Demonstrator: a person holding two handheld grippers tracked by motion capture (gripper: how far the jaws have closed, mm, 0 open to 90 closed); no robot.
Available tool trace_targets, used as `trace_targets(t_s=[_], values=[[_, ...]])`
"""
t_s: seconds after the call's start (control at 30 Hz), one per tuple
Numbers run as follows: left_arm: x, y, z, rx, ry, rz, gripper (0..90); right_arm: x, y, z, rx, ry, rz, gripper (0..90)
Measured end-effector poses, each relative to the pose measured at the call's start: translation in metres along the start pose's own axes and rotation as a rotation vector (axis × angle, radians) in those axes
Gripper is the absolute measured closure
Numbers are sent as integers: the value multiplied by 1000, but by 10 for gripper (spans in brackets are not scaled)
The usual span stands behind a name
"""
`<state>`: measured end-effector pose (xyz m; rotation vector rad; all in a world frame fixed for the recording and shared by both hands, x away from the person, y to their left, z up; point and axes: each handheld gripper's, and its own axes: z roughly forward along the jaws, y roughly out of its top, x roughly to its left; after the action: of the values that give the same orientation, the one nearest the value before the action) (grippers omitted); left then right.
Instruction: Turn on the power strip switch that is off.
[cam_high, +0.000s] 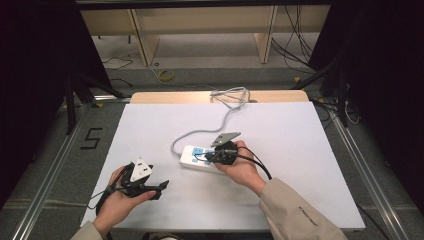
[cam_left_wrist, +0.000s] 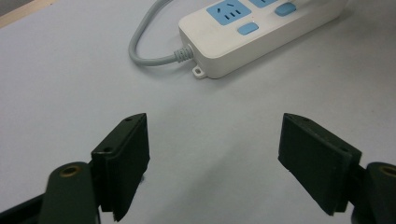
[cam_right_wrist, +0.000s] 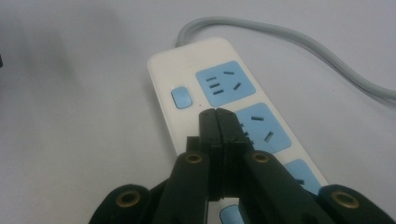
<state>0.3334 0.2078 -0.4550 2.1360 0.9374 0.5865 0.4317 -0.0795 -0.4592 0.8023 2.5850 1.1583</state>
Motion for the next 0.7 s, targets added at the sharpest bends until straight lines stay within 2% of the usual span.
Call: trace_targets(t_s=[0.7], values=[[0, 0, 0, 1, -1, 2, 245, 1, 2, 7, 29, 6, -17, 900]])
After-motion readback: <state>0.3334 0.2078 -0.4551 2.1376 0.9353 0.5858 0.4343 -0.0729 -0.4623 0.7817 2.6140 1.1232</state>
